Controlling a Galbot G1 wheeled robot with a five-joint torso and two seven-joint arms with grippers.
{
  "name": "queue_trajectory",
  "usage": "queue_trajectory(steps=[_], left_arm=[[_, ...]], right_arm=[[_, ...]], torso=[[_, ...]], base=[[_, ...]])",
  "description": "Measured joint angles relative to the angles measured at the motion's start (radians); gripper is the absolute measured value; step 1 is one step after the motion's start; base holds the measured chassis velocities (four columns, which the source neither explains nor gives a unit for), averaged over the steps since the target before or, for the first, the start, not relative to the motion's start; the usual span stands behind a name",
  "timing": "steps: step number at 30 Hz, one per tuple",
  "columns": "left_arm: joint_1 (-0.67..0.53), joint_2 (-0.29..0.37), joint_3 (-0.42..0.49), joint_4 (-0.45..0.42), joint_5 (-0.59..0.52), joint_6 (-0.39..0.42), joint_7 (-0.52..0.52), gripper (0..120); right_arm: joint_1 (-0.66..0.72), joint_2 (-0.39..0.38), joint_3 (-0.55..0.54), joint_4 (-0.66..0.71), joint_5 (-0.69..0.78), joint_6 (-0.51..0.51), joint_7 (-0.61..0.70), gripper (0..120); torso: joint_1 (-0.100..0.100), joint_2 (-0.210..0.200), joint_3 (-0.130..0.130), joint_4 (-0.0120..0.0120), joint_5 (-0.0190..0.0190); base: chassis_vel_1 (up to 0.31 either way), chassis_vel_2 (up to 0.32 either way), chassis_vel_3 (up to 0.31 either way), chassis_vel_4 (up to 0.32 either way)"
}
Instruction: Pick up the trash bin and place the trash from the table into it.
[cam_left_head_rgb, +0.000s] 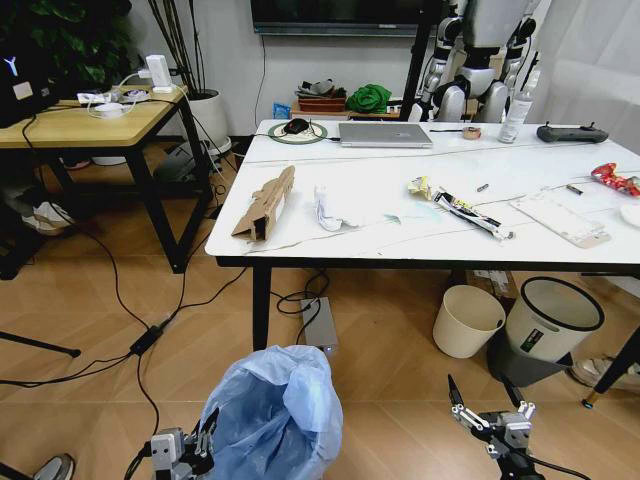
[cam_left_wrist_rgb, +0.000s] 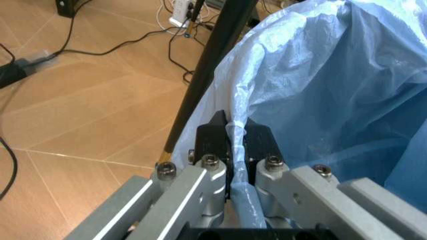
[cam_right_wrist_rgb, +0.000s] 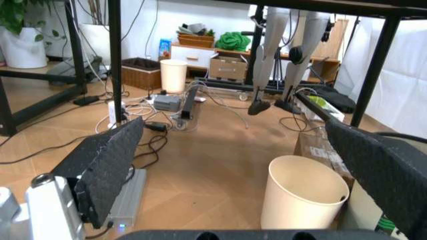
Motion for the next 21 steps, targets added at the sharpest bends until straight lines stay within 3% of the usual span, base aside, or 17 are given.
queue_trajectory(steps=[21], left_arm=[[0.000, -0.001, 0.006, -0.008, 0.005, -0.001, 0.000, 0]], right_arm=[[0.004, 0.000, -0.001, -0.020, -0.017, 0.015, 0.003, 100]], torso=[[0.036, 0.089, 0.053, 0.0000, 0.0000]], base=[[0.000, 0.000, 0.000, 0.000]])
